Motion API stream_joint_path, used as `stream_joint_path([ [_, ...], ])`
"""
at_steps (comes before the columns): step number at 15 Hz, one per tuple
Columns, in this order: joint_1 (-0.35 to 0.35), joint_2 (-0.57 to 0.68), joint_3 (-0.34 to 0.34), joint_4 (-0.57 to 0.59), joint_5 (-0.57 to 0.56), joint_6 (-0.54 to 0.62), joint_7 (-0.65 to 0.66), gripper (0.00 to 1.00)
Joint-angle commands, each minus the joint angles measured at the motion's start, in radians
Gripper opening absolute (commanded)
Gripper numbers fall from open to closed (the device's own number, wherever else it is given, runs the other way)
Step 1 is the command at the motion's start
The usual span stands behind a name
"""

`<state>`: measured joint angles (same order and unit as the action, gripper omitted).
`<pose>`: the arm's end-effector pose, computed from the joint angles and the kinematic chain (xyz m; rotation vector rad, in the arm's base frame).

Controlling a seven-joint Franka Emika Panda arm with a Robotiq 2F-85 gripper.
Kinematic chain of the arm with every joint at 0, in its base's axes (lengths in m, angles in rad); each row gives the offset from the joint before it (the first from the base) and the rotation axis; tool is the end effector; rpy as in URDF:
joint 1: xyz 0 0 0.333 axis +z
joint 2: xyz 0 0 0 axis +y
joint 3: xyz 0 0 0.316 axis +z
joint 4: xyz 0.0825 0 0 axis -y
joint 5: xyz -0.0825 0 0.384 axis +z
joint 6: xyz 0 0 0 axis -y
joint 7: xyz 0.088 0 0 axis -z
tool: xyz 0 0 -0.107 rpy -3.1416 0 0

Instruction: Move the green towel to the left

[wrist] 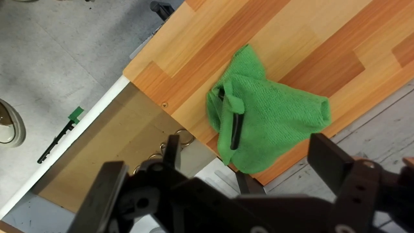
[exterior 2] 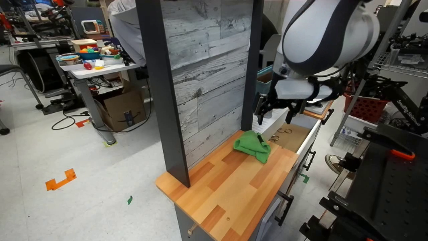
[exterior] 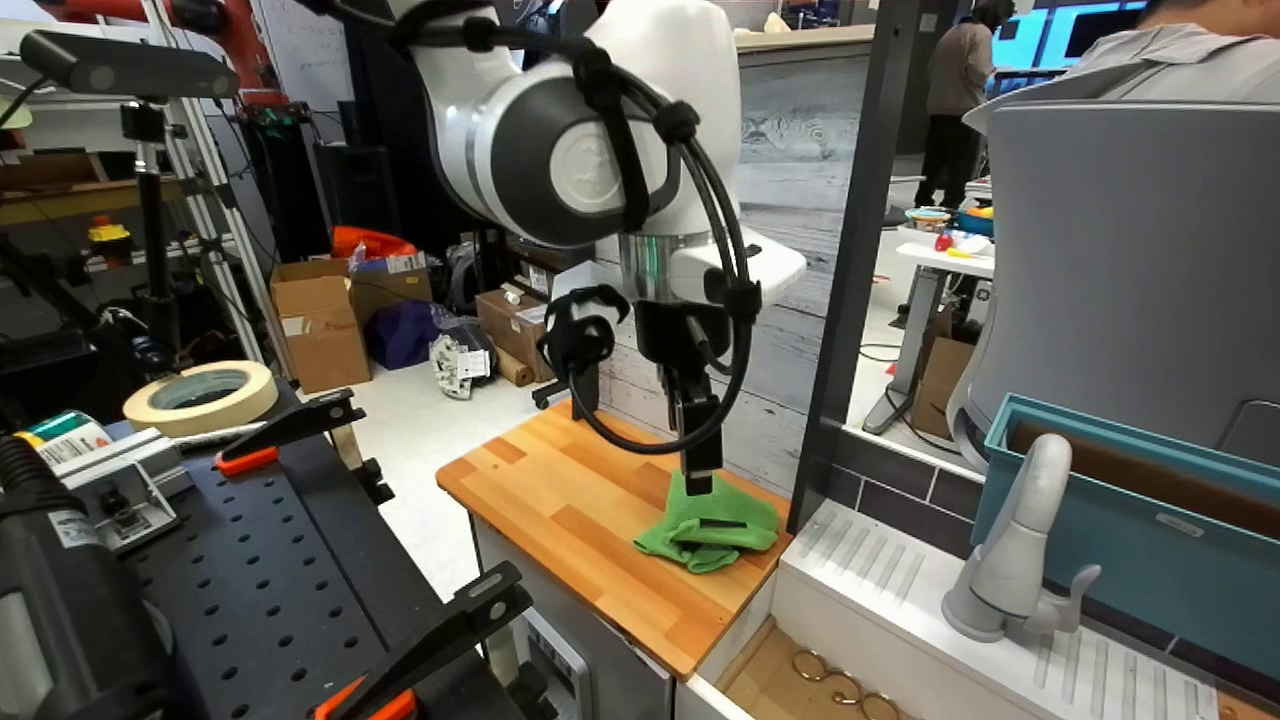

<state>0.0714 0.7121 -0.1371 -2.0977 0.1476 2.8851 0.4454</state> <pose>0.5671 -0.0492 0.0862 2.9645 -0.9425 0.1457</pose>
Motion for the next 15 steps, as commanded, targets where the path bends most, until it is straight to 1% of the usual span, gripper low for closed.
stream_joint_path([
  [1,0.039,0.137,-0.023,0.147,0.01,-0.038,0.02,1.0],
  [4,0.063,0.224,-0.029,0.222,0.009,-0.037,0.023,1.0],
  [8,0.083,0.305,-0.035,0.29,0.01,-0.039,0.022,1.0],
  [15,0.075,0.385,-0.033,0.361,0.01,-0.053,0.006,1.0],
])
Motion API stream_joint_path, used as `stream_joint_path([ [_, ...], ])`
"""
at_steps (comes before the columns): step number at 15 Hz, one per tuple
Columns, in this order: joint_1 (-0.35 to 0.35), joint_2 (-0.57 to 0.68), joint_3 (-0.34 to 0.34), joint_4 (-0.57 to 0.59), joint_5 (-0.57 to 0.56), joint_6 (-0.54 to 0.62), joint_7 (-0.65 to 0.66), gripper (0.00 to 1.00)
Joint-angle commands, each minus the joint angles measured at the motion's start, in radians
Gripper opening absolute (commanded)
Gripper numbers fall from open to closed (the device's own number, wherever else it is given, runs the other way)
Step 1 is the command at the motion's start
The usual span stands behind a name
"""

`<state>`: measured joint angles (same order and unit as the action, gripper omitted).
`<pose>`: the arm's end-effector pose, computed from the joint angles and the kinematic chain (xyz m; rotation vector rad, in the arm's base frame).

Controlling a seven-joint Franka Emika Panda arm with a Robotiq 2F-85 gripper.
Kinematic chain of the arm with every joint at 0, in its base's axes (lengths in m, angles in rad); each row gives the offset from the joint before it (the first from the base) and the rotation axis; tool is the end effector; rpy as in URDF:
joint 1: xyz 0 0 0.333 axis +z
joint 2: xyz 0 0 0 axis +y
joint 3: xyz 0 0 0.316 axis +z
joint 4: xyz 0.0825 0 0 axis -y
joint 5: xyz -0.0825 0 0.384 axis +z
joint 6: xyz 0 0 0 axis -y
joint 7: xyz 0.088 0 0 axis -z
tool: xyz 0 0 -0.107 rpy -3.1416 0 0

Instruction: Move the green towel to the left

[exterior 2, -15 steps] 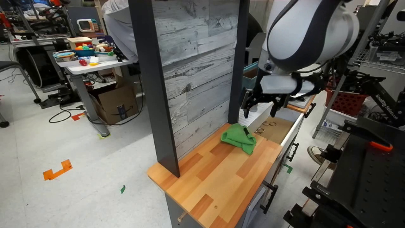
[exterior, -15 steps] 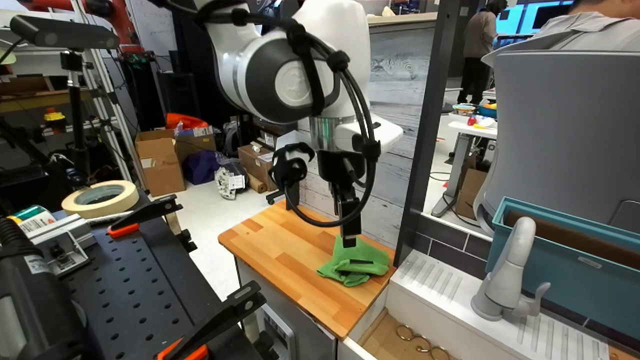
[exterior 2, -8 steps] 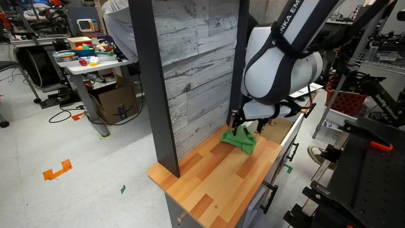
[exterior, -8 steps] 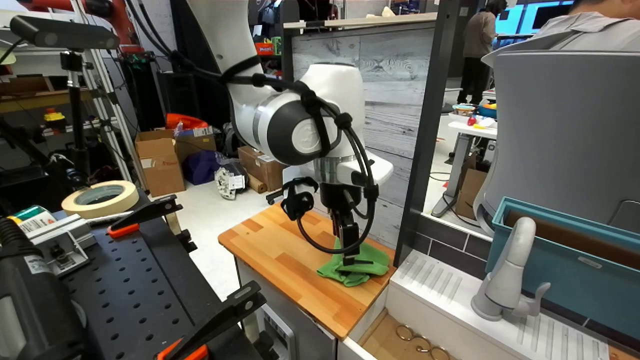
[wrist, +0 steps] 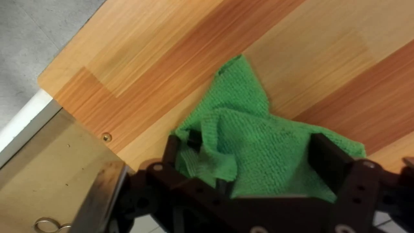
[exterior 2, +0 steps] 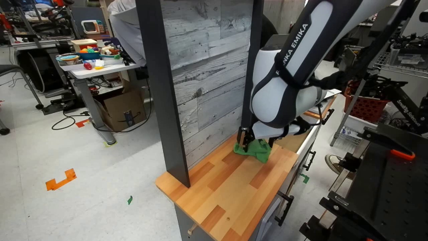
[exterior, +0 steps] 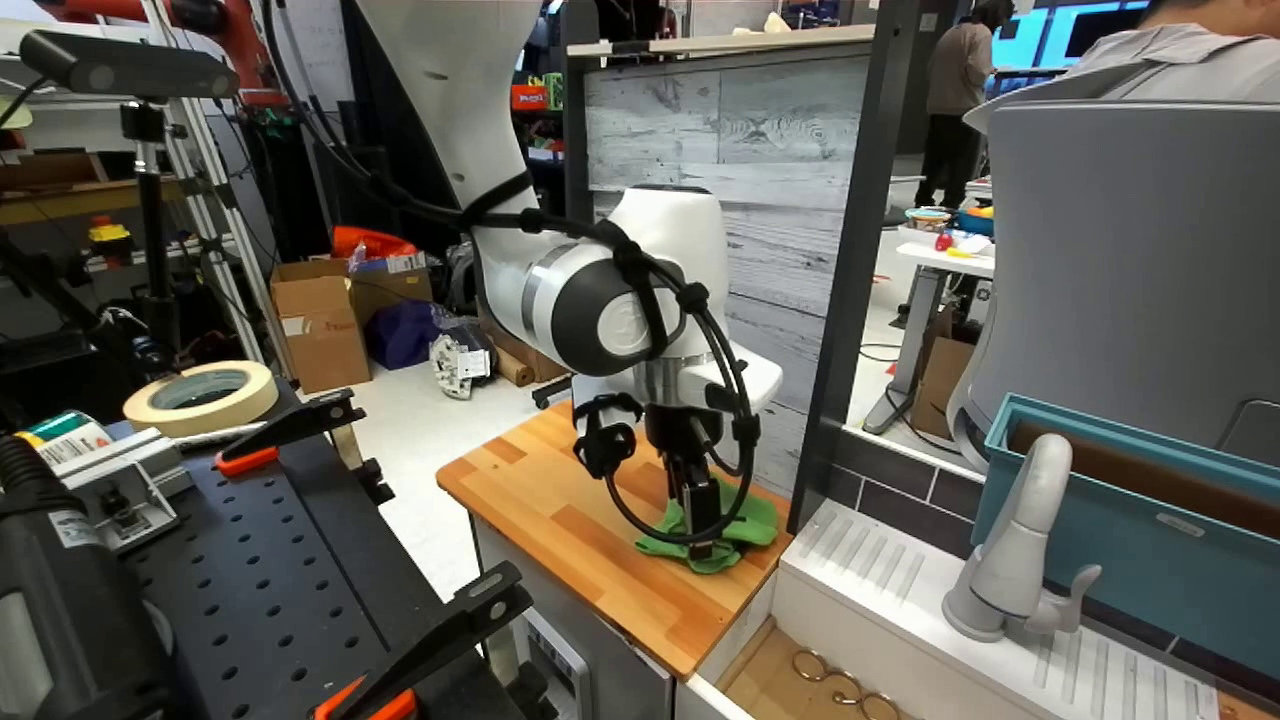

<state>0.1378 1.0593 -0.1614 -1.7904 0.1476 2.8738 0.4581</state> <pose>0.5999 -0.0242 -0.0252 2.9439 -0.8137 0.0971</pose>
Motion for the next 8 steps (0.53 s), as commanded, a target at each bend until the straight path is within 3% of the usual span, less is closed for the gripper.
stream_joint_path([
  [1,0.012,0.046,-0.005,0.058,0.006,-0.045,-0.011,1.0],
  [8,0.083,0.03,0.024,-0.028,-0.025,0.027,-0.069,1.0],
])
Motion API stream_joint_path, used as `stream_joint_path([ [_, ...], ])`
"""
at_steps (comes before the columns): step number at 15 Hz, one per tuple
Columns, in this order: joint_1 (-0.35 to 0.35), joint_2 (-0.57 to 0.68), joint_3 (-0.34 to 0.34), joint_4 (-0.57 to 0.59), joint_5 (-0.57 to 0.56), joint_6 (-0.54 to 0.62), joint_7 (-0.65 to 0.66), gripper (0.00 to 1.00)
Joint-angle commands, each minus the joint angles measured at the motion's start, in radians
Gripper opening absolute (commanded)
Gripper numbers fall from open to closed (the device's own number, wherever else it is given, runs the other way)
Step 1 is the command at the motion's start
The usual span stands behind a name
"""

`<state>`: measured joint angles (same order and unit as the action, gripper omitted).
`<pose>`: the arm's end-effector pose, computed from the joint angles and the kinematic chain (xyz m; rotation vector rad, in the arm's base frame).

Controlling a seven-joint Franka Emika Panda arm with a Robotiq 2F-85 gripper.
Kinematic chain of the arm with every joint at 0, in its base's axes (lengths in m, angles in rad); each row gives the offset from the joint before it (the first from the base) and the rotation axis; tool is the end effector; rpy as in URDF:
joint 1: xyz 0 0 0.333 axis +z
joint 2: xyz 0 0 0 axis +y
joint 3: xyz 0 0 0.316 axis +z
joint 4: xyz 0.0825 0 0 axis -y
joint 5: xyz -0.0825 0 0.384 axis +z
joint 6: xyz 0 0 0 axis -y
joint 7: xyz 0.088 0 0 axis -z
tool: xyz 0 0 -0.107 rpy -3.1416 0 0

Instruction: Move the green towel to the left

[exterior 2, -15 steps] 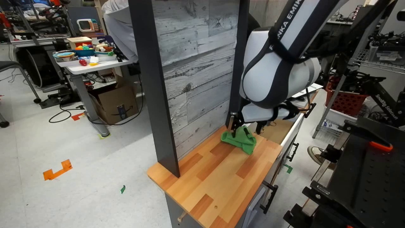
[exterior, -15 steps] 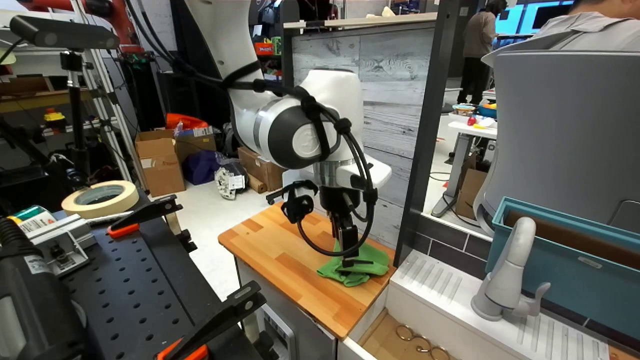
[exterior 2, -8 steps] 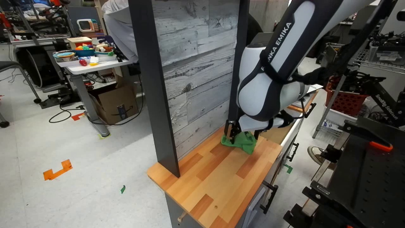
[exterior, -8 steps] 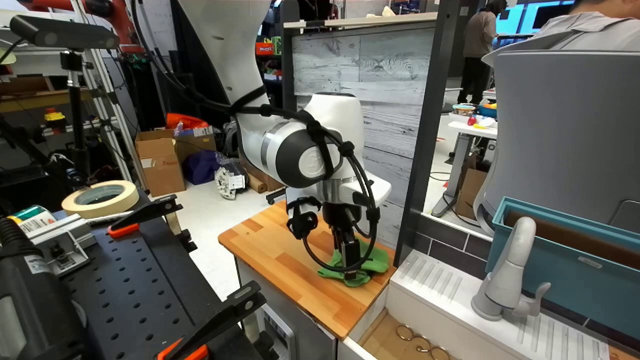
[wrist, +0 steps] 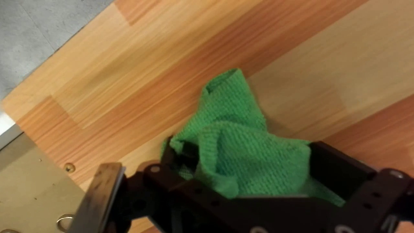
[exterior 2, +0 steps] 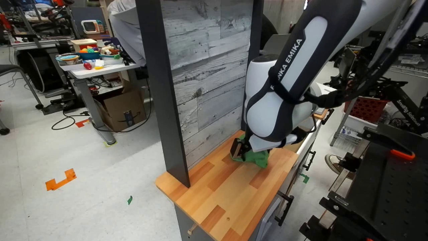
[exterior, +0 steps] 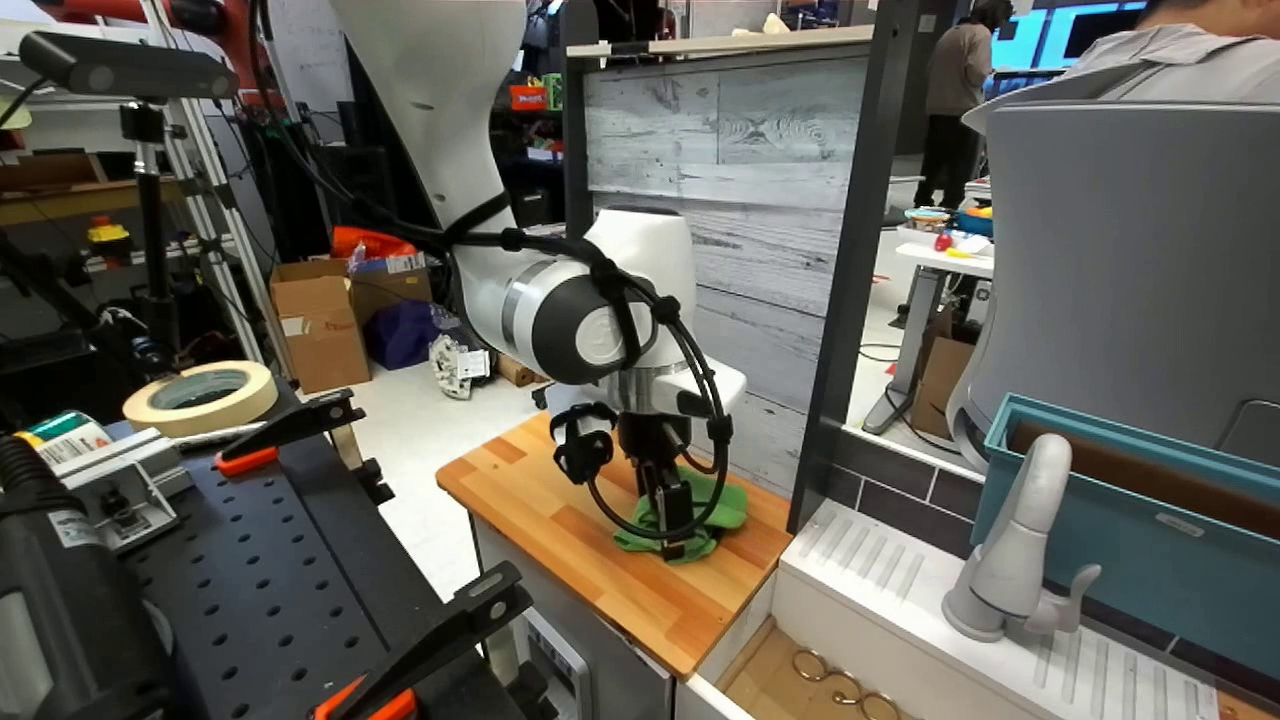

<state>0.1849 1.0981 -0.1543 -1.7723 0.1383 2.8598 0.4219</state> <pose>0.5925 0.0077 -0.0450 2.9730 -0.6662 0.0449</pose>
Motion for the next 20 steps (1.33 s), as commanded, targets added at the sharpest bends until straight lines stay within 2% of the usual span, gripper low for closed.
stream_joint_path([
  [1,0.052,-0.011,0.02,-0.057,-0.019,0.059,-0.041,1.0],
  [9,0.191,-0.056,0.053,-0.11,-0.045,0.083,-0.057,1.0],
  [12,0.249,-0.073,0.029,-0.123,-0.046,0.08,-0.037,1.0],
  [15,0.296,-0.103,-0.026,-0.149,-0.041,0.064,0.005,1.0],
  [17,0.333,-0.157,-0.083,-0.205,-0.054,0.045,0.02,1.0],
  [20,0.36,-0.279,-0.134,-0.363,-0.059,0.151,0.012,1.0],
])
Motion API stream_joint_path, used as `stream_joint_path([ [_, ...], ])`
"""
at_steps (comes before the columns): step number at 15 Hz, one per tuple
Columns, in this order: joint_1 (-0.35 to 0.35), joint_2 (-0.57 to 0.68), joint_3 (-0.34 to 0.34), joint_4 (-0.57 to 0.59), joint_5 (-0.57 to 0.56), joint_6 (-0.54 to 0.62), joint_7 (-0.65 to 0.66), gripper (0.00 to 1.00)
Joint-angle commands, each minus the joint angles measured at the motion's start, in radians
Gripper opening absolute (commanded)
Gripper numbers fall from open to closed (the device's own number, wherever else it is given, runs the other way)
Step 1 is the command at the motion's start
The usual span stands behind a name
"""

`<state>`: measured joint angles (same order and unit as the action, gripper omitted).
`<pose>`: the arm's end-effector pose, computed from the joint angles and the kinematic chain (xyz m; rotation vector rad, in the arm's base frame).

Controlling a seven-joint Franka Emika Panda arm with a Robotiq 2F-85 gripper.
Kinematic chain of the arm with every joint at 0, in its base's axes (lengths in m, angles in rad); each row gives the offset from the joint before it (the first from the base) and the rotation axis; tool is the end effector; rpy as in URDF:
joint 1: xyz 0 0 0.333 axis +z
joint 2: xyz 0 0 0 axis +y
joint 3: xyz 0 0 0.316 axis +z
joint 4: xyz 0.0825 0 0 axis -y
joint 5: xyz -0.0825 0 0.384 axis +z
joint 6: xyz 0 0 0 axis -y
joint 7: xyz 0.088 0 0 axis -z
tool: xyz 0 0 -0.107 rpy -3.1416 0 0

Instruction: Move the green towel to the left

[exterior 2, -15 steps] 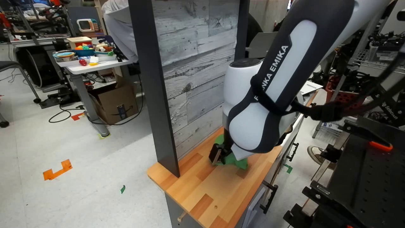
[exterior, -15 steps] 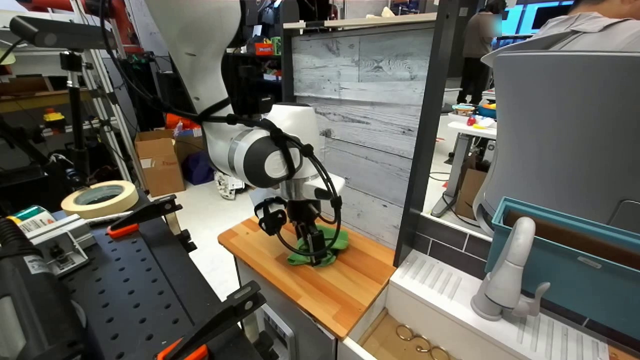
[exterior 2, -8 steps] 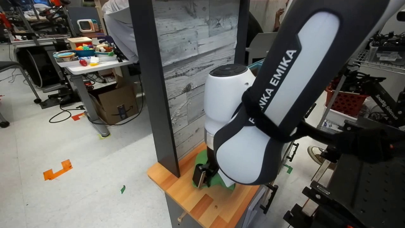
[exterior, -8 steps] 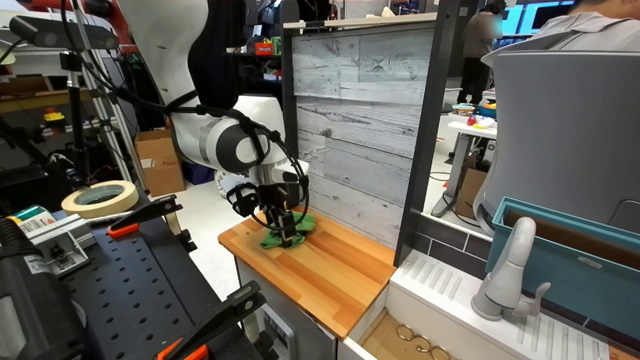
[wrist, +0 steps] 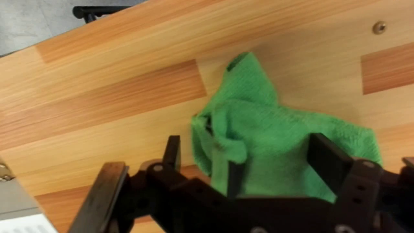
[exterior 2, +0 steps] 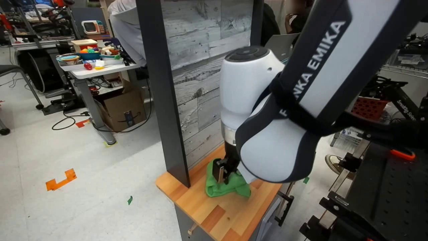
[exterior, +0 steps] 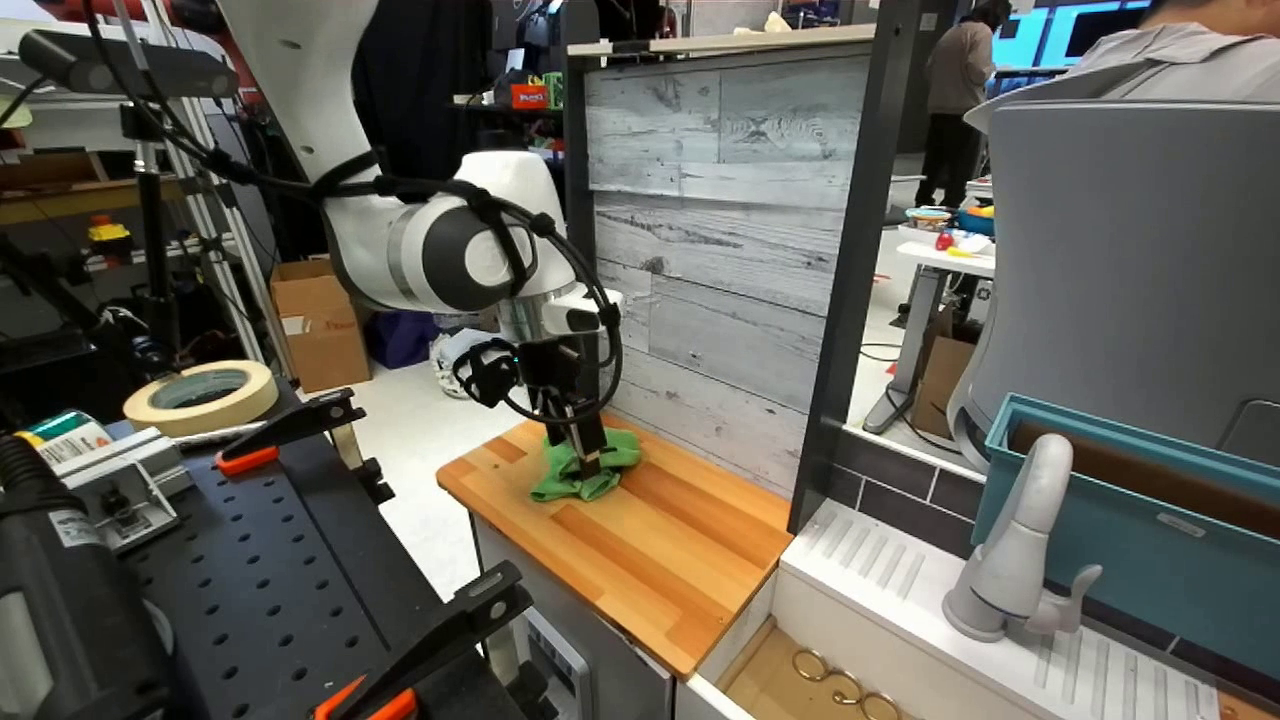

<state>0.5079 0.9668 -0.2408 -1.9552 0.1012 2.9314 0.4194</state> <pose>0.5531 0.1350 -0.0028 2.9810 -0.2186 0.1462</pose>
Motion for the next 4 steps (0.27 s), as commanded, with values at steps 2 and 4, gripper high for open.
stream_joint_path([
  [2,0.008,-0.069,-0.026,-0.078,-0.013,0.041,0.007,1.0],
  [4,0.011,-0.118,-0.032,-0.132,-0.016,0.05,0.007,1.0],
])
